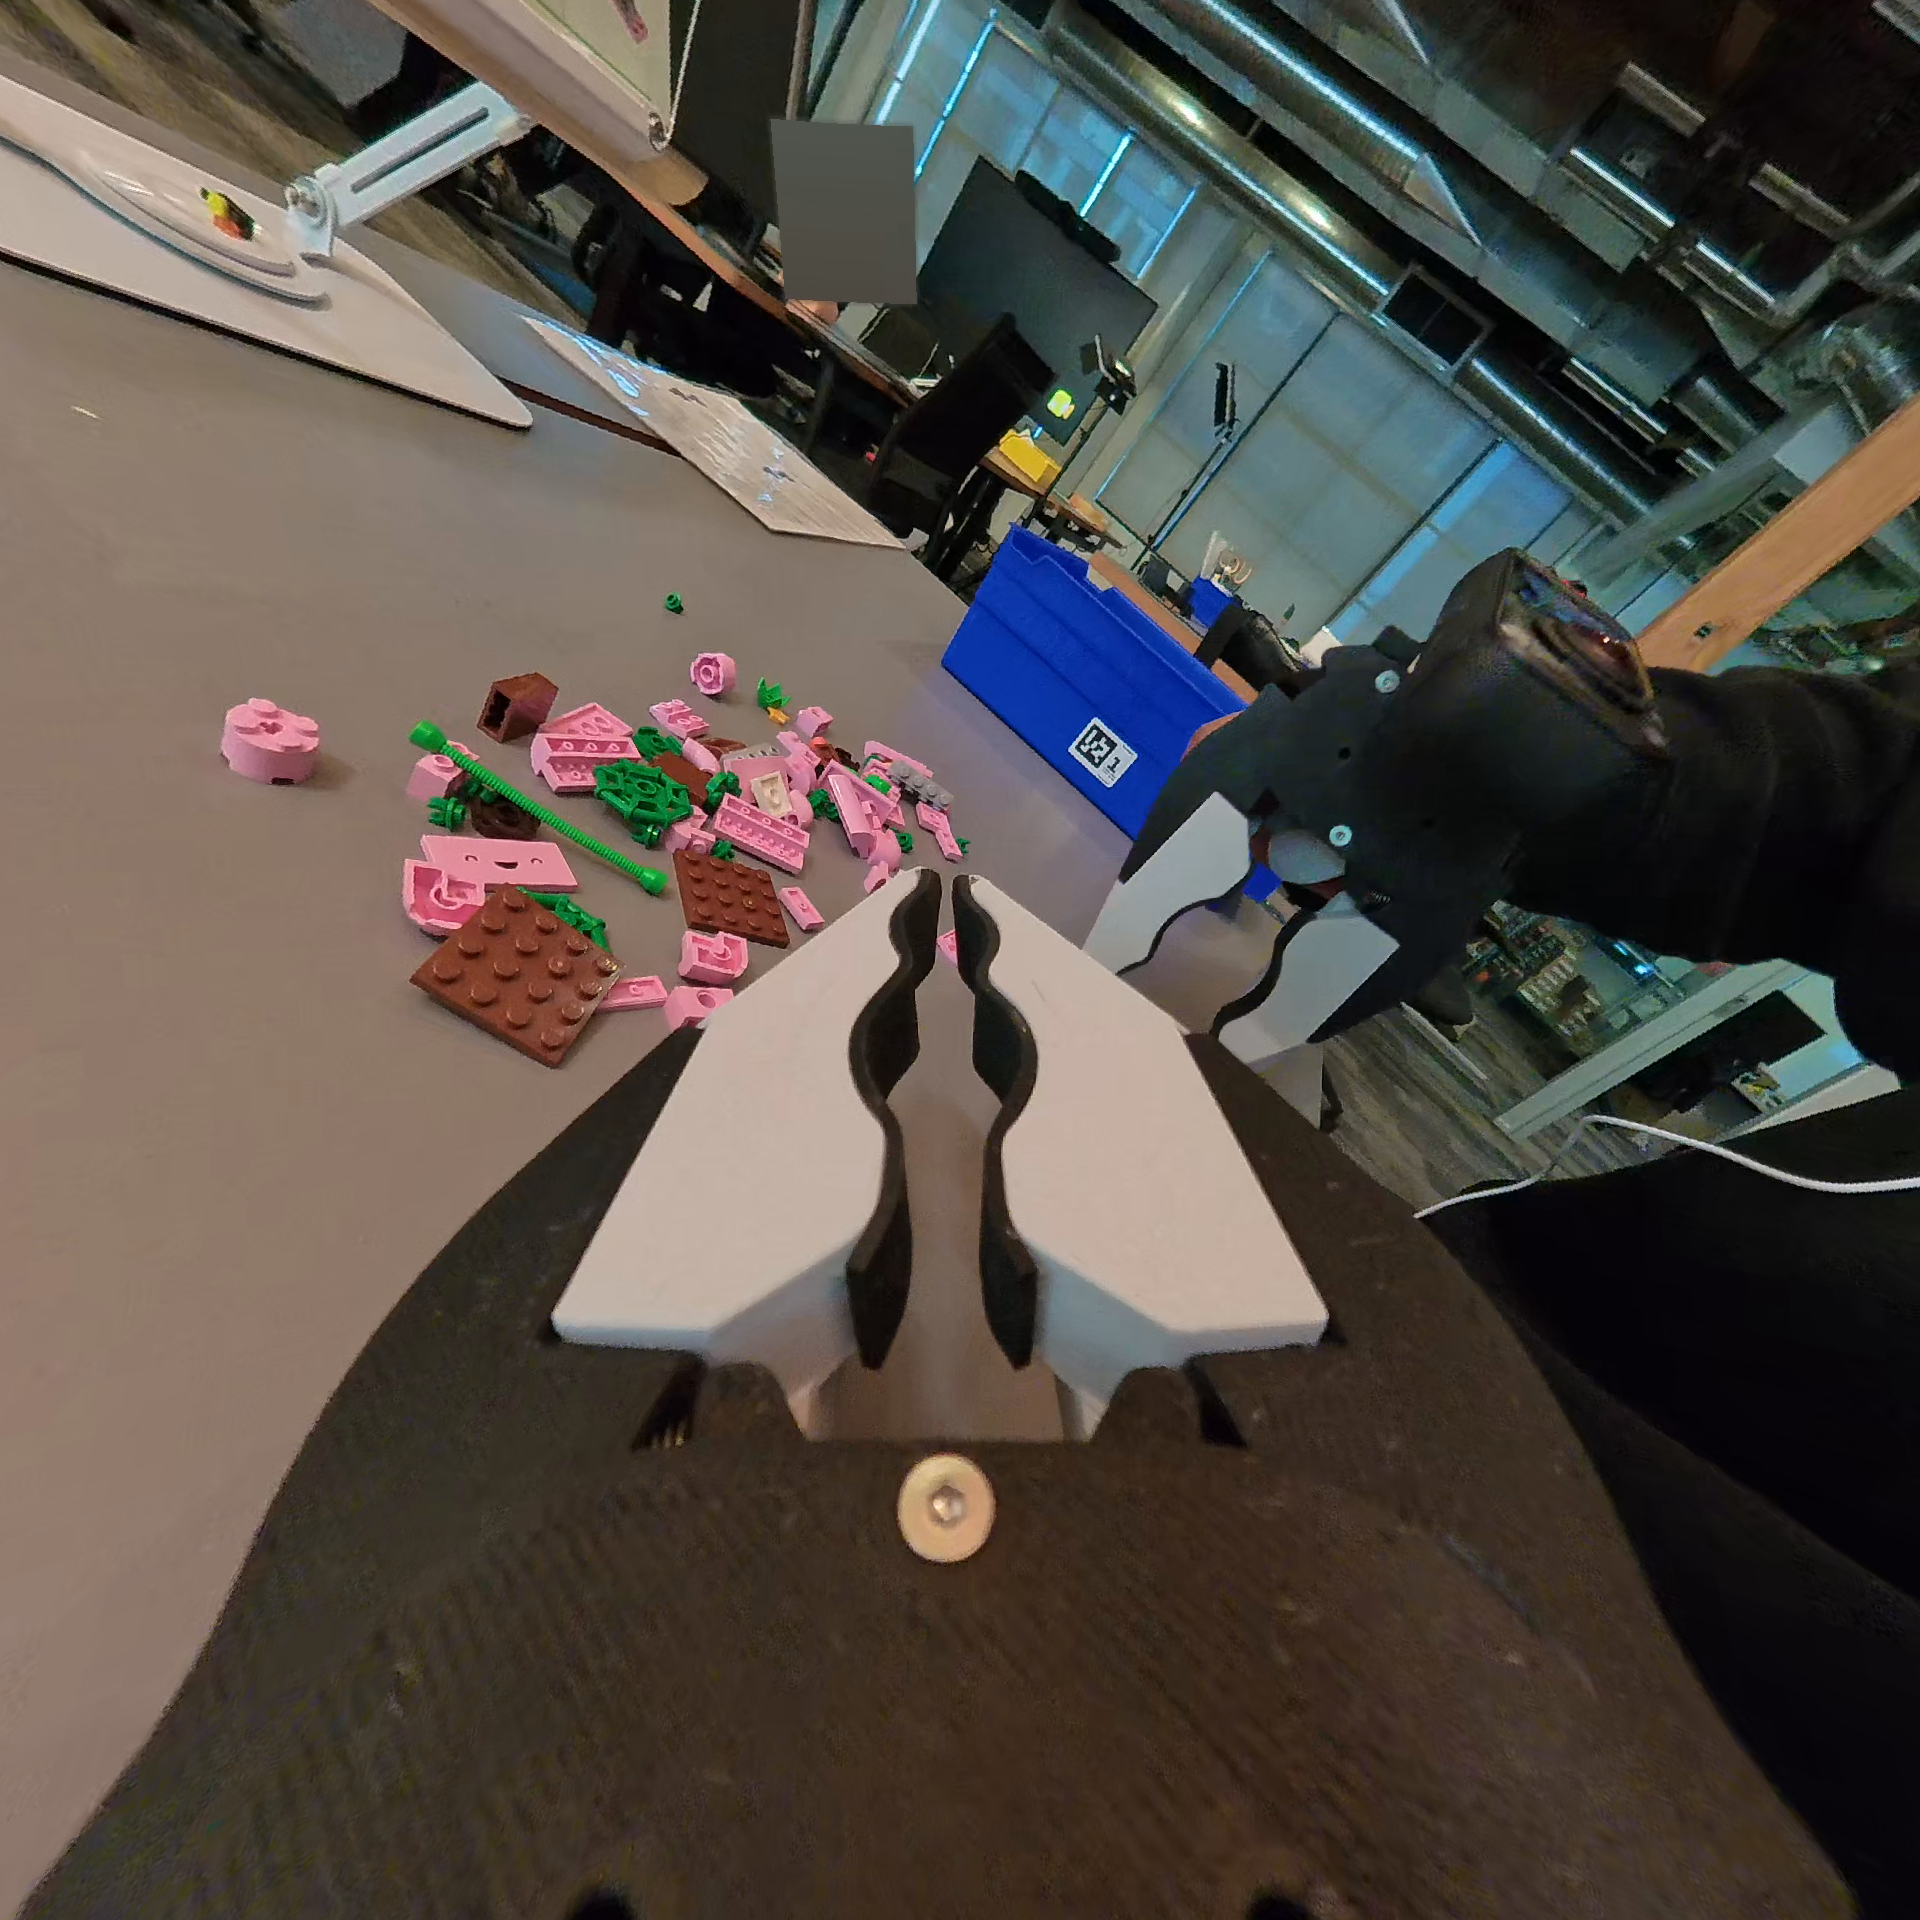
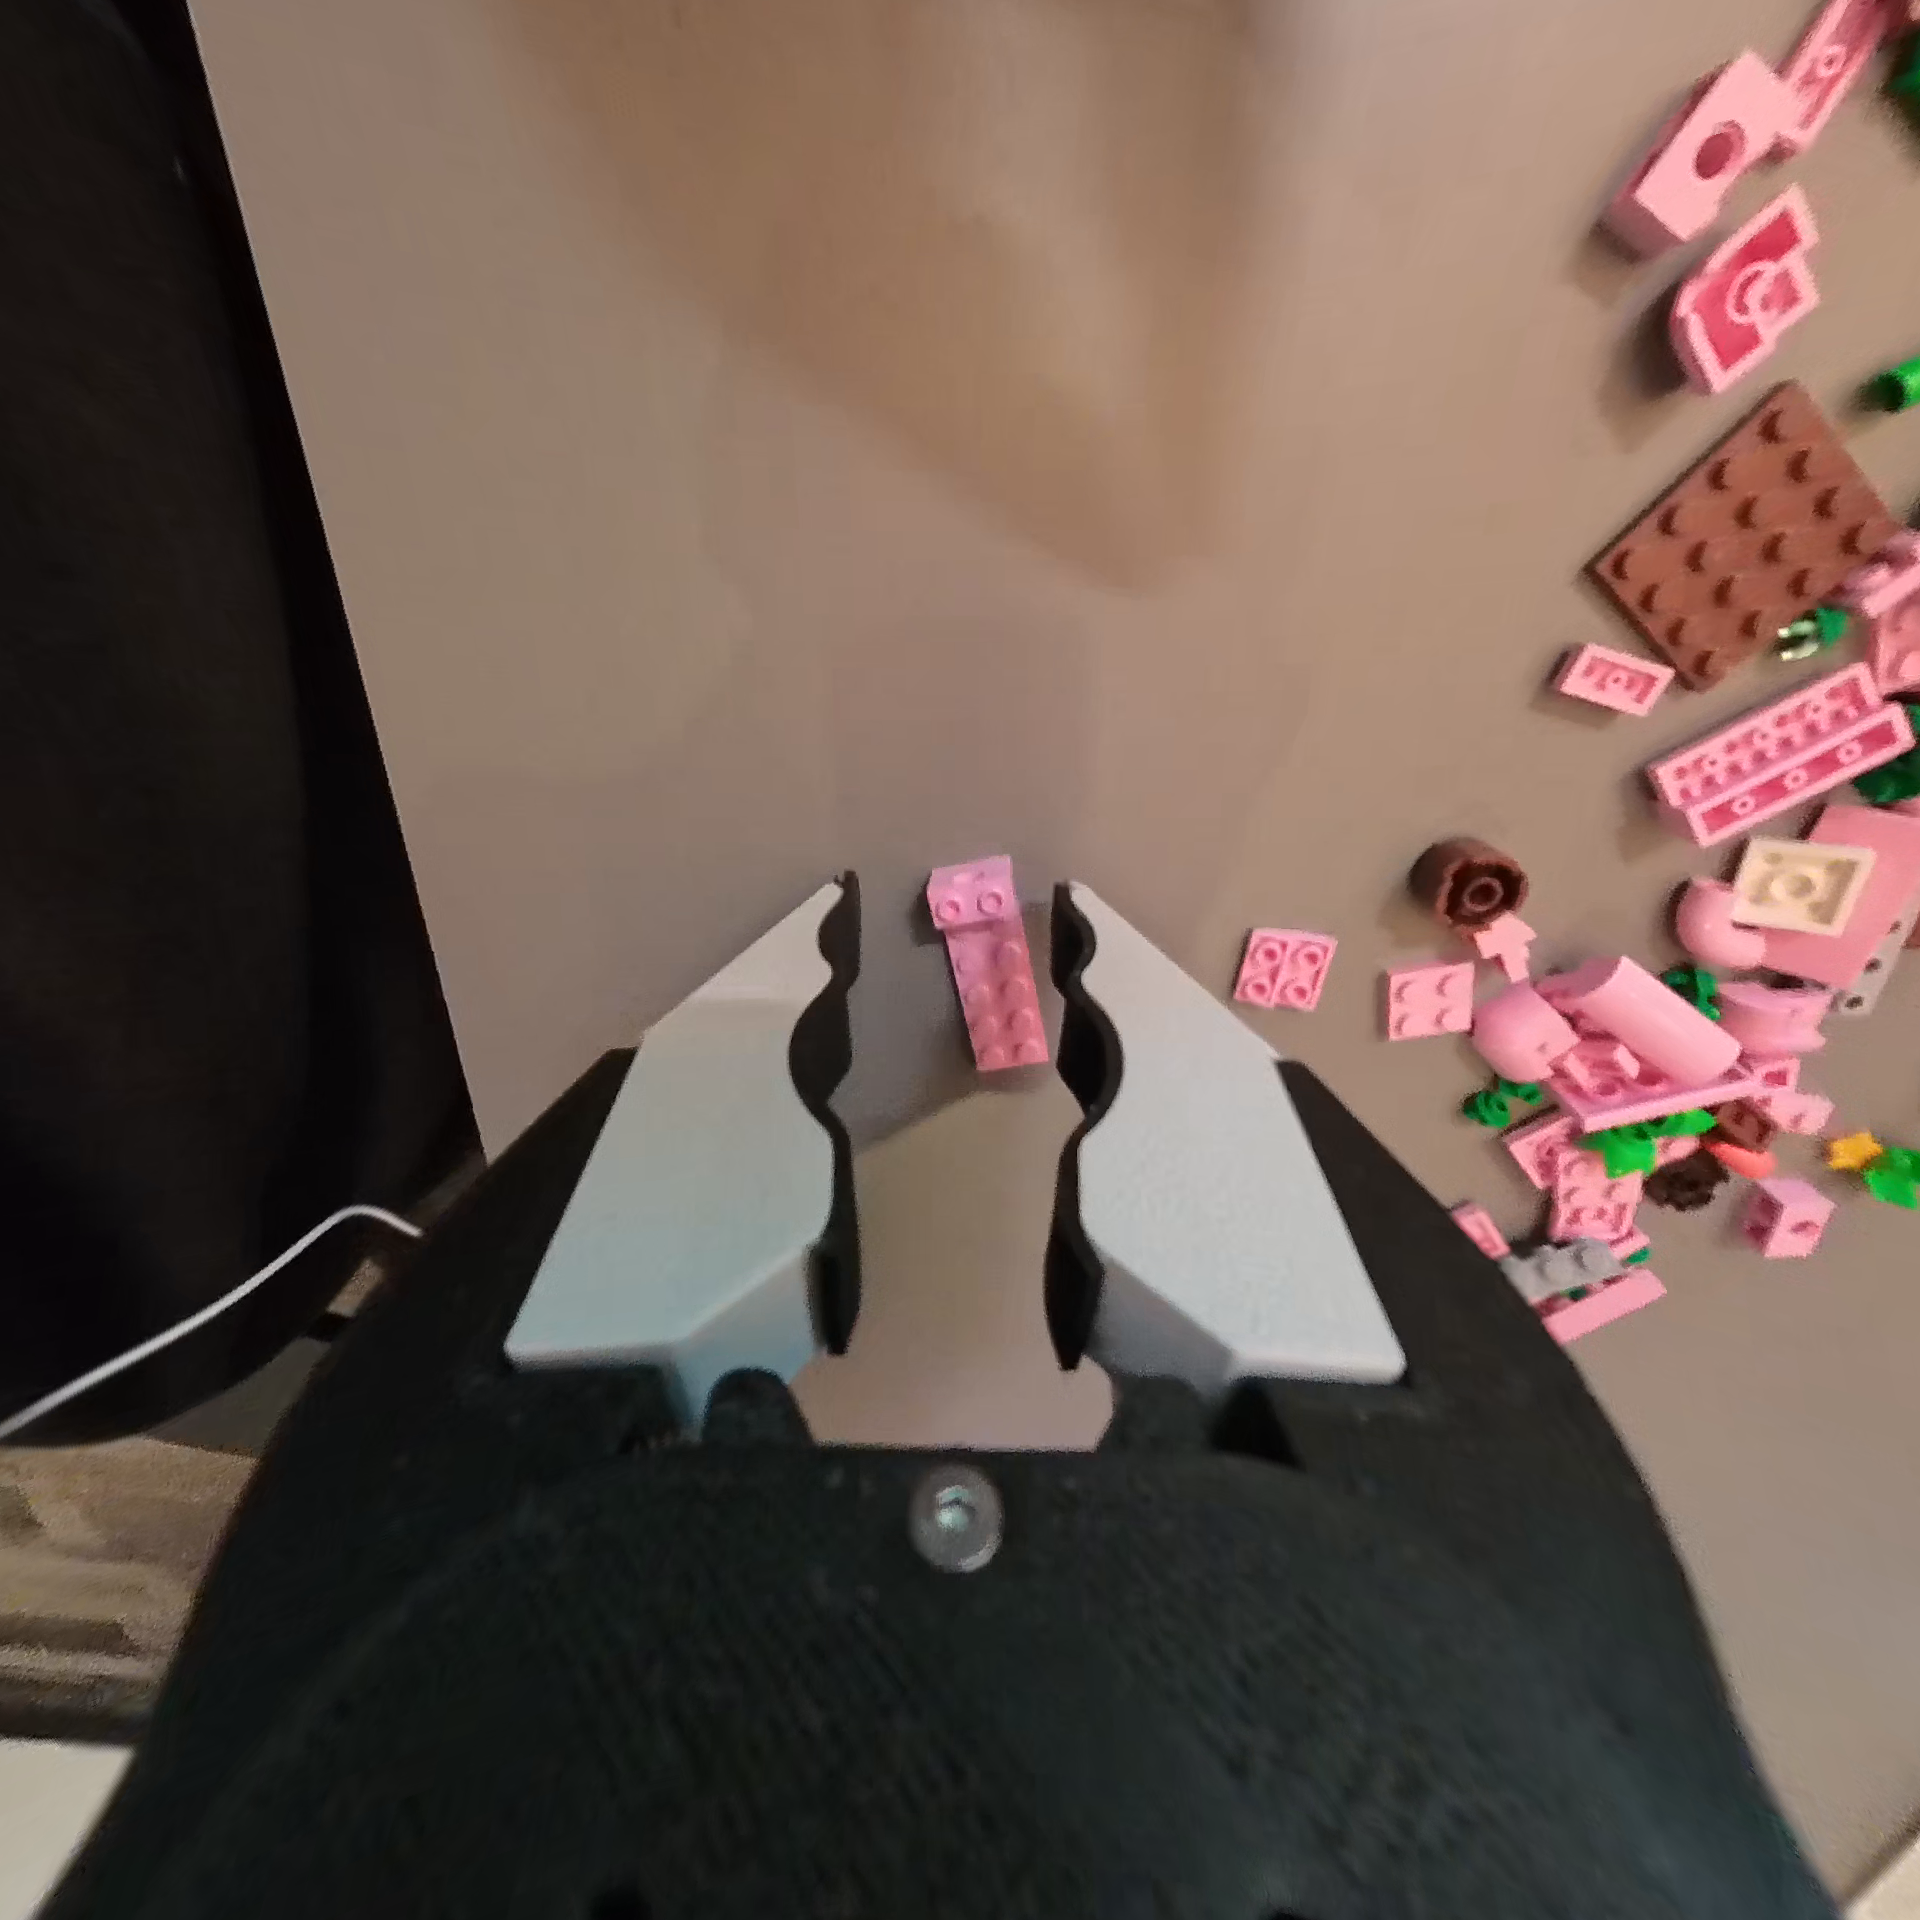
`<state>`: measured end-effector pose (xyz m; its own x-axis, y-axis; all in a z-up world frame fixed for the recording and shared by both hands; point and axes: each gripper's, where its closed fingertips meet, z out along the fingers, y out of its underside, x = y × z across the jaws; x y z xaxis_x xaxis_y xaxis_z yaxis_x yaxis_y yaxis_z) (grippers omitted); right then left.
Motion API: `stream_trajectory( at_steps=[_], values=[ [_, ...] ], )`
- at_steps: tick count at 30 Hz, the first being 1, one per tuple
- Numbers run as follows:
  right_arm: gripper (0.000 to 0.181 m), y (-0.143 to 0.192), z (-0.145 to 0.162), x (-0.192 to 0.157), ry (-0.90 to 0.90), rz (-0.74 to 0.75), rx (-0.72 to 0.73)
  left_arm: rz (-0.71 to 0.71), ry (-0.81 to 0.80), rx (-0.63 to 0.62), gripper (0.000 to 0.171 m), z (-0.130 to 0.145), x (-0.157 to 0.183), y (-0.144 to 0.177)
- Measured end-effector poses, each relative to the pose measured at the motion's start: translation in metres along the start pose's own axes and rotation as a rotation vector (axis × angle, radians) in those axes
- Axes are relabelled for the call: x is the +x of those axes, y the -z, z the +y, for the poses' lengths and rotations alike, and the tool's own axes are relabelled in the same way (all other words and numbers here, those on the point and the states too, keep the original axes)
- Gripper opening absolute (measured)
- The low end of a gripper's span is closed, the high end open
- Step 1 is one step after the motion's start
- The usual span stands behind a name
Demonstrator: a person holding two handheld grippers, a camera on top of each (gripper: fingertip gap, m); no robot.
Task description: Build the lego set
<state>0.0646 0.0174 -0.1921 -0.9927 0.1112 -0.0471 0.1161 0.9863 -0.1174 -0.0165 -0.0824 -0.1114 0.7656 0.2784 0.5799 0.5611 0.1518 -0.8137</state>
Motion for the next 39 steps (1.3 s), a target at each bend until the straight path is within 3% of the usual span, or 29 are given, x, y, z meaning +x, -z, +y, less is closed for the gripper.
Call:
stream_trajectory(
  at_steps=[8, 12, 21, 25, 28, 31, 36, 39],
  values=[
    [0.028, 0.001, 0.000, 0.000, -0.001, 0.031, 0.139, -0.005, -0.007, -0.009, 0.001, 0.001, 0.000, -0.001],
    [0.016, -0.002, 0.002, 0.006, 0.025, 0.074, 0.189, -0.010, -0.019, -0.018, 0.002, 0.002, 0.001, -0.001],
    [0.025, 0.016, 0.013, 0.020, -0.095, 0.098, 0.434, -0.005, -0.090, -0.033, 0.004, 0.005, 0.008, -0.004],
    [0.029, 0.022, 0.033, 0.027, -0.148, 0.124, 0.523, 0.063, -0.190, -0.063, 0.024, 0.013, 0.033, -0.015],
    [0.038, 0.020, 0.039, 0.018, -0.205, 0.040, 0.574, 0.165, -0.208, -0.097, 0.040, 0.024, 0.067, -0.037],
    [0.039, 0.019, 0.041, 0.013, -0.183, 0.037, 0.588, 0.204, -0.232, -0.223, 0.044, 0.048, 0.080, -0.061],
    [0.038, 0.005, 0.038, 0.014, -0.119, 0.046, 0.585, 0.177, -0.344, -0.553, 0.045, 0.092, 0.061, -0.081],
    [0.031, 0.001, 0.033, 0.015, -0.123, 0.013, 0.627, 0.135, -0.412, -0.593, 0.043, 0.090, 0.047, -0.085]
  ],
)
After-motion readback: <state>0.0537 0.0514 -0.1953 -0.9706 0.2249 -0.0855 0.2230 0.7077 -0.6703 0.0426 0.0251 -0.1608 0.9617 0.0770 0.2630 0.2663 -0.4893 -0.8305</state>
